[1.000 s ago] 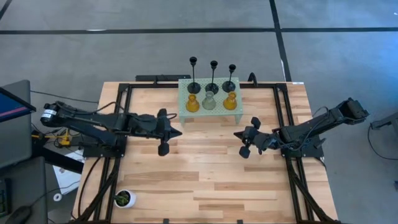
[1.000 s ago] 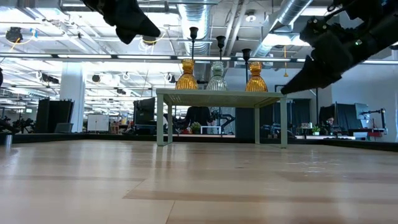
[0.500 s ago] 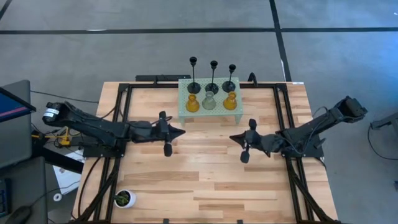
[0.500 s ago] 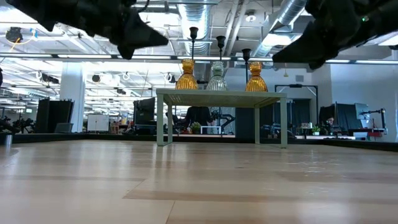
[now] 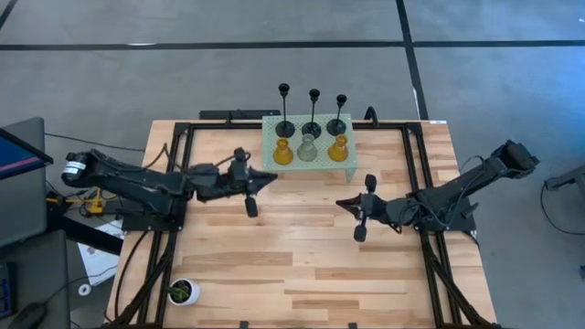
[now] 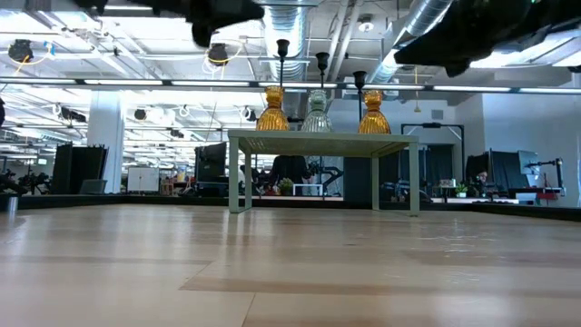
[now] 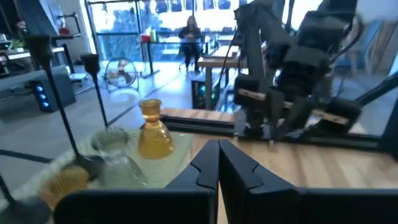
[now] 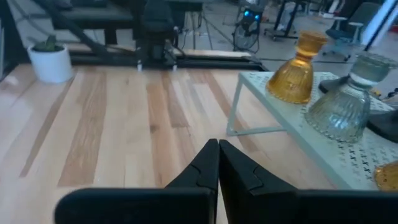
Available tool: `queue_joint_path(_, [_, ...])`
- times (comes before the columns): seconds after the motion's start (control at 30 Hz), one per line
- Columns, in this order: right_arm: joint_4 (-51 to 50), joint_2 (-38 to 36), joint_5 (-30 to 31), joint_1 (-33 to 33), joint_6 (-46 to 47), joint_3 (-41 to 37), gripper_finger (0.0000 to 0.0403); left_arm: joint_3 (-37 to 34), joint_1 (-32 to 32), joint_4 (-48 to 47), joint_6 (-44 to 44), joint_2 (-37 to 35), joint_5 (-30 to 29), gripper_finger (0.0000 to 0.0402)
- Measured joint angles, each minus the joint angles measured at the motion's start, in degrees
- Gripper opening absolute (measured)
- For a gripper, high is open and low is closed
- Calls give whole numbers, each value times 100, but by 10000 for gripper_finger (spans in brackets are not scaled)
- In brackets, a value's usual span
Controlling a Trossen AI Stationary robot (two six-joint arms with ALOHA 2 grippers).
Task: Pick & Place candle stick holders
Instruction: Adjust the glass candle holder
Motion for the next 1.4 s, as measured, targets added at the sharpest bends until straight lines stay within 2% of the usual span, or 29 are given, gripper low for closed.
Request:
queue_joint_path(0.2, [-676,0,24,226,-7,221,0,1464,491,-2001,-3,246,1,3])
queue_joint_path(0.37, [-935,0,24,254,-9,227,0,2448,1064,-3117,-350,900,22,3])
queue_joint_path(0.57, [-1204,0,43,250,-4,227,0,3210,1514,-3456,-368,1823,879,3])
queue_joint_path(0.83, [-1272,2,46,244,6,227,0,4370,1796,-4269,-367,2677,1070,3])
queue_joint_path(1.0, [-1314,2,46,241,8,227,0,4657,1847,-4452,-370,2881,1062,3])
queue_joint_path(1.4, [-1359,2,46,161,8,227,0,4653,1891,-4470,-456,3386,977,3])
